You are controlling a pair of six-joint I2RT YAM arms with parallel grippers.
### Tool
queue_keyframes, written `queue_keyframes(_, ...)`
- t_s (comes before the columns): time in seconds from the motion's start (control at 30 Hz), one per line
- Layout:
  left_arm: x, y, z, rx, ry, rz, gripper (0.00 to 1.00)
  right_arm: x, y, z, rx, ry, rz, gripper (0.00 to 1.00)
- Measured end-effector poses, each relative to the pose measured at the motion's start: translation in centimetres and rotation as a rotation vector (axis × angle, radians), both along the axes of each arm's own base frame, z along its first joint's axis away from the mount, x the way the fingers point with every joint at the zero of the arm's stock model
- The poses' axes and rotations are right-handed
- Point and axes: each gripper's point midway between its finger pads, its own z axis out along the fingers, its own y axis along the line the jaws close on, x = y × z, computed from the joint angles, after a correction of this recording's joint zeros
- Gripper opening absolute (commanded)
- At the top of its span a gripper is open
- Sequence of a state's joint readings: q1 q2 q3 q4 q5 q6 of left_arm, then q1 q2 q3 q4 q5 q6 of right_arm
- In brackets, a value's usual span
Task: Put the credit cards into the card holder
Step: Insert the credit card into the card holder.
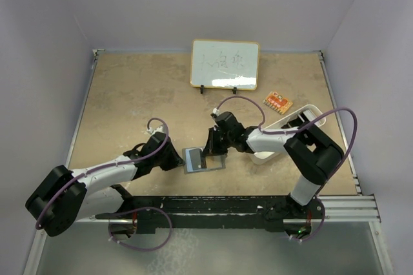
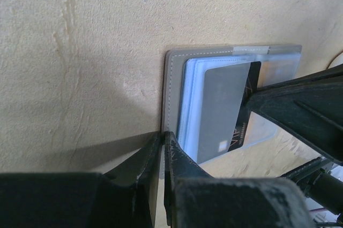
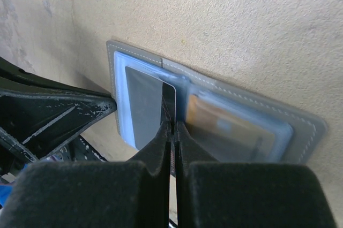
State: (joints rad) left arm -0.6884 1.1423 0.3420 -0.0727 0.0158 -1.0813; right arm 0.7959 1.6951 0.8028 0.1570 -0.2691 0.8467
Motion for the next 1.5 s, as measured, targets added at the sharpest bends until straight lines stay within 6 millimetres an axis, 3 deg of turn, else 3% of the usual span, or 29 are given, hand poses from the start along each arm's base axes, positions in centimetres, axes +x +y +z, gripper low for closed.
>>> queue_keyframes(0.2,0.0,0.0,0.0,0.0,0.0,0.0,0.04,-0.4,0.7,-0.3,0.009,0.002,0.011,0.08)
queue_keyframes(0.47,0.0,0.0,0.0,-0.001,0.001,0.0,0.04,-0.8,1.3,-0.2,0.021,0.007,0.003,0.1)
queue_keyframes(0.63,-0.1,0.0,0.1,-0.001,0.002,-0.001,0.05,-0.7,1.5,-0.3,0.044,0.01,-0.034,0.17)
queue_keyframes(0.8,-0.2,0.2,0.1,0.0,0.006,0.003,0.14,-0.8,1.7,-0.2,0.039,-0.002,-0.029,0.27)
queue_keyframes(0.9,-0.3,0.3,0.3,0.003,0.004,0.01,0.3,-1.0,1.4,0.3,0.009,-0.016,-0.005,0.35)
queue_keyframes(1.0,-0.2,0.5,0.7,0.002,-0.01,0.016,0.43,-0.8,0.9,1.4,-0.033,-0.056,0.025,0.39)
queue_keyframes(1.3,-0.2,1.8,2.1,0.031,-0.057,0.036,0.63,1.9,-0.4,6.6,-0.147,-0.26,0.084,0.49)
queue_keyframes(1.5,1.0,1.6,6.6,-0.001,-0.18,0.024,0.7,5.4,-4.1,10.4,-0.314,-0.44,0.095,0.53)
